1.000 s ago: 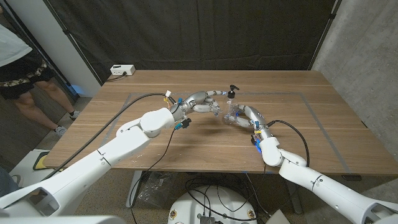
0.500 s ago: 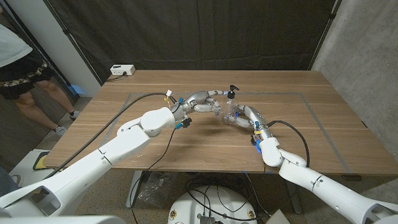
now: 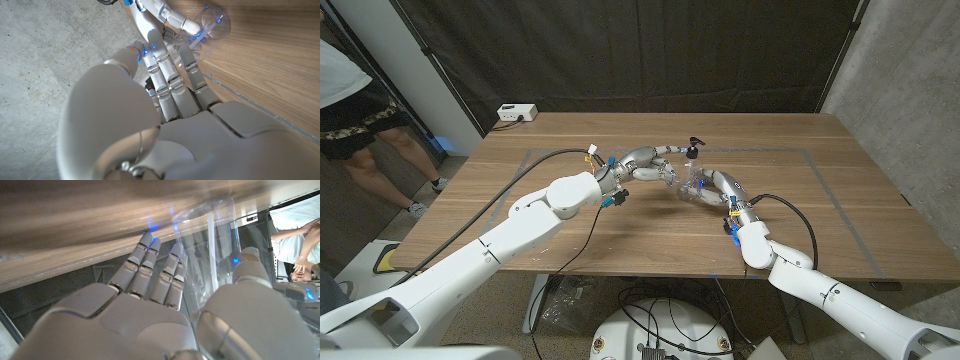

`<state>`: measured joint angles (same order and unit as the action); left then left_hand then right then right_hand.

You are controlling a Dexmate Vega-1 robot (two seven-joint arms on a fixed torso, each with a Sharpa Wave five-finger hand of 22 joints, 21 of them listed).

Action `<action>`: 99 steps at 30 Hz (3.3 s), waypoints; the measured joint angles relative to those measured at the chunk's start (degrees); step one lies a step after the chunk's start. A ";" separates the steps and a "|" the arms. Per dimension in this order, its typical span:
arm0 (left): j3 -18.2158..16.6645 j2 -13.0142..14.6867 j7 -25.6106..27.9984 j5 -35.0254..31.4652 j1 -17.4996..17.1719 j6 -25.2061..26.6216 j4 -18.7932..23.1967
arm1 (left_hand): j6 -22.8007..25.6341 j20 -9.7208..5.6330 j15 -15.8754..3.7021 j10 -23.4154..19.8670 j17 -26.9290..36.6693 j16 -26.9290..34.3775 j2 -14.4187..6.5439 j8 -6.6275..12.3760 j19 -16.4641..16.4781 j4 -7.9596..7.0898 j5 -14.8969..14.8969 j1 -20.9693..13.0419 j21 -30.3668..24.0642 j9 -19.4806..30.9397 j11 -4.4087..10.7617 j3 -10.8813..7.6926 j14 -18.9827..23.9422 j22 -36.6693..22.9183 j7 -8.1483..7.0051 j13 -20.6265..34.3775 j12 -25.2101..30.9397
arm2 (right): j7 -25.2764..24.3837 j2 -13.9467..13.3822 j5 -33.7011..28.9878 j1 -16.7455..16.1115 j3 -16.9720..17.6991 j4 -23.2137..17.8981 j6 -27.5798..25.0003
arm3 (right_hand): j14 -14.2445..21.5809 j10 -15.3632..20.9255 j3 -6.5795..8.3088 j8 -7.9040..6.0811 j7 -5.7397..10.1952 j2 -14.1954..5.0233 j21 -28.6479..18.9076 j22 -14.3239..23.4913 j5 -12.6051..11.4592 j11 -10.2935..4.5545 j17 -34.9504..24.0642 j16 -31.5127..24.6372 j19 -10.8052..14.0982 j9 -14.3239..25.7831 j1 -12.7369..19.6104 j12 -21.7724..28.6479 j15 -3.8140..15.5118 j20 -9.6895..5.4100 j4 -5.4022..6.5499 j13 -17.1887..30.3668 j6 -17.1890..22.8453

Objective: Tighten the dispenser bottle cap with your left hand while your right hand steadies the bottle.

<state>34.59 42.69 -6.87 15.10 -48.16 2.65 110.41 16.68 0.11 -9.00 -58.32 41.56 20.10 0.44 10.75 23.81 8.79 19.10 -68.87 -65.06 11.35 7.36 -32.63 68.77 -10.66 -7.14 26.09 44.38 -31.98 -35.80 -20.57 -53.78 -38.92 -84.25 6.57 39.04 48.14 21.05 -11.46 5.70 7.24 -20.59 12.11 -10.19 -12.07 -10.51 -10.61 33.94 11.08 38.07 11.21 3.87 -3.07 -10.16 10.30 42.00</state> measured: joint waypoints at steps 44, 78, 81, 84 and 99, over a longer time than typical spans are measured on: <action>2.07 -1.29 -2.38 0.27 3.30 2.11 -2.36 | 0.11 0.31 0.00 0.00 0.79 0.00 0.59 -0.05 -0.30 0.13 -0.14 0.59 -1.06 -0.01 0.00 -0.77 0.00 -0.02 0.11 0.00 0.37 | 0.17 -0.26 0.08 -0.02 0.07 0.18 0.28 | 0.19 0.20 1.19 -0.02 -0.04 0.12 -0.28 0.00 -0.23 0.00 0.00 0.00 0.00 0.01 0.12 0.05 -0.19 0.00 -0.25 -0.03 0.07; 4.88 -4.43 -5.66 -3.41 9.78 1.46 -7.24 | 0.11 0.10 0.00 0.00 1.32 0.00 0.59 -0.03 -0.50 0.16 -0.43 0.59 -1.72 -0.17 0.00 -1.41 0.00 0.28 0.10 0.00 0.38 | -0.52 -0.69 0.87 -0.61 0.99 0.07 0.38 | 0.33 0.23 1.36 -0.18 -0.02 0.38 -0.43 0.00 -0.11 -0.02 0.00 0.00 0.00 -0.05 0.38 -0.02 -0.07 0.00 -0.42 -0.01 0.06; 5.18 -4.71 -6.17 -3.62 10.59 1.97 -8.00 | 0.11 0.10 0.00 0.00 1.59 0.00 0.59 -0.03 -0.50 0.16 -0.23 0.59 -1.72 -0.17 0.00 -1.41 0.00 0.28 0.10 0.01 0.38 | -0.51 -0.76 0.87 -0.63 1.05 0.00 0.38 | 0.45 0.23 1.36 -0.17 -0.02 0.37 -0.42 0.00 -0.10 -0.02 0.00 0.00 0.00 -0.02 0.37 -0.07 0.04 0.00 -0.42 -0.01 0.06; 5.49 -4.98 -6.61 -3.85 11.50 2.51 -8.71 | 0.11 0.10 0.00 0.00 1.59 0.00 0.60 -0.03 -0.50 0.16 -0.23 0.60 -1.72 -0.17 0.00 -1.41 0.00 0.28 0.10 0.01 0.38 | -0.51 -0.80 0.87 -0.63 1.08 -0.02 0.41 | 0.50 0.23 1.36 -0.13 -0.02 0.32 -0.42 0.00 -0.10 -0.02 0.00 0.00 0.00 0.01 0.32 -0.16 0.09 0.00 -0.42 -0.01 0.06; 6.33 -4.77 -8.18 -5.57 14.83 5.60 -10.01 | -0.10 0.41 0.00 0.00 1.86 -0.39 0.68 -0.03 -0.81 0.08 -0.25 0.68 -2.15 -0.17 0.00 -1.81 0.00 0.28 0.31 0.00 0.38 | -0.60 -0.94 0.95 -0.91 1.44 -0.28 0.31 | 0.50 0.23 1.37 0.15 -0.15 0.33 -0.88 0.00 -0.23 -0.01 0.00 0.00 0.00 0.00 0.33 0.05 0.09 0.00 -0.42 -0.03 0.21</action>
<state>40.92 37.92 -15.04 9.53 -33.33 8.26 100.40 16.58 0.52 -9.00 -58.32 43.41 19.70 1.12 10.72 22.99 8.87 18.85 -68.19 -67.21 11.18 7.36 -34.44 68.76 -10.39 -6.83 26.10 44.76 -32.58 -36.75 -19.61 -54.69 -37.48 -84.53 6.88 39.54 48.37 22.42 -11.30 5.55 7.57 -21.47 12.11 -10.43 -12.08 -10.51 -10.61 33.94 11.08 38.40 11.26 3.96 -3.07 -10.58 10.27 42.21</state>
